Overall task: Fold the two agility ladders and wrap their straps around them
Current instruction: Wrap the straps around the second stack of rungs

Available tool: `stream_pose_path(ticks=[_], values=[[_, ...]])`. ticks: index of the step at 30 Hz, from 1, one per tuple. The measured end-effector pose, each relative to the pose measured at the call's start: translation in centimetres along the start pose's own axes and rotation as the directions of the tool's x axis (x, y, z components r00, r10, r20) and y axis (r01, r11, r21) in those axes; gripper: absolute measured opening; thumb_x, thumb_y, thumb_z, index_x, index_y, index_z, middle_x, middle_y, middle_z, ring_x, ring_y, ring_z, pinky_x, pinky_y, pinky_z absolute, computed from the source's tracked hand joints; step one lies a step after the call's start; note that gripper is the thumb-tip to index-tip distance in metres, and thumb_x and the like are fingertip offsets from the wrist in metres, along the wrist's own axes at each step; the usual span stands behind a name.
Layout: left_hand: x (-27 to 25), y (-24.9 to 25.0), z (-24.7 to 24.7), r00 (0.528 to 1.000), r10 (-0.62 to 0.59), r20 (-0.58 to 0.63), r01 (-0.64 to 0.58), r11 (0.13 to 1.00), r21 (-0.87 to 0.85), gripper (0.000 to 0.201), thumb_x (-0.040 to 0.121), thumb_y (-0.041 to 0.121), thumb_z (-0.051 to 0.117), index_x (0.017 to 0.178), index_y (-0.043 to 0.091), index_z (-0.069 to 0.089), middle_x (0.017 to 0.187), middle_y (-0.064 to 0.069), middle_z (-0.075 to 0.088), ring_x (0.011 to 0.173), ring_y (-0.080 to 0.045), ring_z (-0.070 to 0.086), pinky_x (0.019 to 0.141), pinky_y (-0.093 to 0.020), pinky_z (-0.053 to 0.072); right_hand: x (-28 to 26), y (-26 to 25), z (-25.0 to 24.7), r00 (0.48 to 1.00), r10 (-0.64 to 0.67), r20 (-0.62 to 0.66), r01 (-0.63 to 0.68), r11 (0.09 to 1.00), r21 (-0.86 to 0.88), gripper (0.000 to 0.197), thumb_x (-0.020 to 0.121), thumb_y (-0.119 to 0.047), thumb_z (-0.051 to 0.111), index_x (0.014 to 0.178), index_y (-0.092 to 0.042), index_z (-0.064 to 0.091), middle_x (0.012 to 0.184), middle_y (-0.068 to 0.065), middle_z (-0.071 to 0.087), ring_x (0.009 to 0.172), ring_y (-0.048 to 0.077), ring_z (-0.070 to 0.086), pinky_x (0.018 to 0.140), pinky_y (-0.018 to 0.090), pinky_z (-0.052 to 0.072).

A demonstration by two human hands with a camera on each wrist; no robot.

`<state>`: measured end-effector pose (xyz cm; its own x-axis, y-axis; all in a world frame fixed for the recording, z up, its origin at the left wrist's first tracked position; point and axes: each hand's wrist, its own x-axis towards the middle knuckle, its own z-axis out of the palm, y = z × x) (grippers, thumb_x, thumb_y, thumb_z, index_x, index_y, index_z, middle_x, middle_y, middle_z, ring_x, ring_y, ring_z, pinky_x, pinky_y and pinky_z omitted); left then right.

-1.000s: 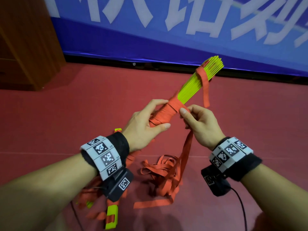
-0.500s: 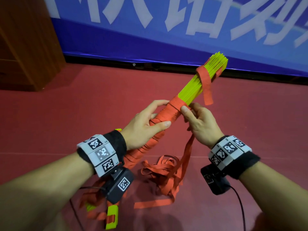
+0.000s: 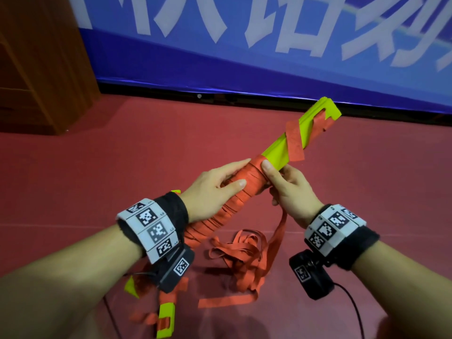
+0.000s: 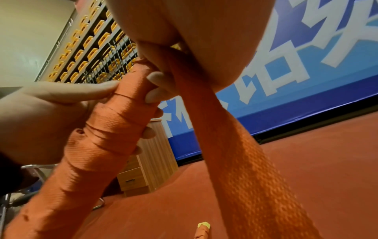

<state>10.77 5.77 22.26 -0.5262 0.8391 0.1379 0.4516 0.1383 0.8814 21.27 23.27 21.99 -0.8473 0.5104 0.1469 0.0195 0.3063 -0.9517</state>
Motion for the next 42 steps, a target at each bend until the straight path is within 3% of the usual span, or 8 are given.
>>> stream_pose_path(ticks=[5, 8, 11, 21, 26, 31, 37, 42], values=[[-0.8, 0.2, 1.0, 0.978, 0.123, -0.168, -0.051, 0.925, 0.377, 0.074, 0.083, 0.06, 0.066, 0.149, 0.049, 0.035, 0.125, 0.013, 0.059, 0.11, -0.015, 0.062, 0.091, -0.038, 0.053, 0.1, -0.4, 0.4, 0.996, 0.048, -0.072, -0.044, 0.998, 0.052, 0.037, 0.101, -0.048, 0.054, 0.097, -0.011, 0.061, 0.065, 0.004, 0.07, 0.051, 0.007, 0.061, 0.047, 0.023, 0.042], [-1.2, 0.8, 1.9, 0.955, 0.206, -0.215, -0.045, 0.814, 0.579, 0.08, 0.081, 0.055, 0.075, 0.146, 0.051, 0.031, 0.126, 0.012, 0.048, 0.1, -0.018, 0.062, 0.077, -0.036, 0.055, 0.2, -0.9, 0.4, 0.989, 0.07, -0.128, -0.059, 0.994, 0.091, 0.042, 0.099, -0.051, 0.055, 0.096, -0.009, 0.063, 0.072, 0.017, 0.066, 0.053, 0.009, 0.064, 0.047, 0.022, 0.04], [-1.2, 1.0, 2.6, 0.93, 0.258, -0.261, -0.02, 0.746, 0.665, 0.07, 0.085, 0.045, 0.074, 0.144, 0.047, 0.037, 0.126, 0.012, 0.048, 0.096, -0.02, 0.063, 0.07, -0.034, 0.053, 0.0, -1.3, 0.5, 0.987, 0.082, -0.136, -0.068, 0.992, 0.106, 0.044, 0.098, -0.051, 0.057, 0.098, -0.008, 0.064, 0.07, 0.008, 0.07, 0.06, 0.011, 0.069, 0.047, 0.021, 0.042], [-0.8, 1.0, 1.4, 0.917, 0.249, -0.31, -0.03, 0.821, 0.57, 0.057, 0.09, 0.039, 0.069, 0.142, 0.044, 0.048, 0.127, 0.015, 0.064, 0.104, -0.022, 0.067, 0.081, -0.039, 0.056, -0.7, -1.2, -0.7, 0.999, 0.044, 0.006, -0.044, 0.999, -0.016, 0.043, 0.099, -0.039, 0.06, 0.092, 0.002, 0.069, 0.056, 0.004, 0.067, 0.046, 0.01, 0.057, 0.051, 0.017, 0.045], [-0.5, 0.8, 0.4, 0.916, 0.193, -0.351, -0.011, 0.889, 0.458, 0.052, 0.09, 0.036, 0.07, 0.138, 0.045, 0.051, 0.096, 0.015, 0.064, 0.072, -0.015, 0.052, 0.071, -0.034, 0.05, -0.9, -1.4, -1.0, 0.997, -0.064, 0.042, 0.064, 0.998, 0.012, 0.032, 0.105, -0.021, 0.053, 0.079, -0.006, 0.065, 0.056, 0.001, 0.062, 0.051, 0.009, 0.056, 0.057, 0.017, 0.047], [-0.3, 0.6, 0.1, 0.915, 0.169, -0.366, -0.009, 0.916, 0.4, 0.049, 0.091, 0.036, 0.069, 0.137, 0.046, 0.053, 0.088, 0.018, 0.06, 0.063, 0.001, 0.049, 0.067, -0.028, 0.038, -0.7, -1.5, -0.9, 0.991, -0.132, 0.0, 0.132, 0.991, -0.021, 0.033, 0.105, -0.021, 0.054, 0.074, -0.014, 0.063, 0.054, -0.007, 0.051, 0.054, 0.01, 0.047, 0.062, 0.027, 0.044], [-0.5, 0.6, 0.2, 0.94, 0.102, -0.325, -0.014, 0.965, 0.262, 0.052, 0.083, 0.051, 0.06, 0.134, 0.052, 0.05, 0.103, 0.011, 0.073, 0.077, -0.017, 0.067, 0.074, -0.041, 0.055, -0.5, -1.9, -0.9, 0.983, -0.16, -0.092, 0.148, 0.981, -0.124, 0.034, 0.096, -0.036, 0.067, 0.07, -0.014, 0.063, 0.059, -0.001, 0.05, 0.056, 0.013, 0.049, 0.056, 0.042, 0.048], [-0.6, 1.0, 0.2, 0.957, 0.09, -0.274, -0.07, 0.994, 0.082, 0.042, 0.088, 0.036, 0.069, 0.128, 0.042, 0.058, 0.114, 0.013, 0.072, 0.099, -0.01, 0.07, 0.087, -0.042, 0.058, -0.4, -1.9, -1.3, 0.986, -0.145, -0.082, 0.136, 0.985, -0.104, 0.042, 0.09, -0.044, 0.067, 0.075, -0.004, 0.064, 0.064, 0.006, 0.05, 0.059, 0.012, 0.049, 0.058, 0.032, 0.048]])
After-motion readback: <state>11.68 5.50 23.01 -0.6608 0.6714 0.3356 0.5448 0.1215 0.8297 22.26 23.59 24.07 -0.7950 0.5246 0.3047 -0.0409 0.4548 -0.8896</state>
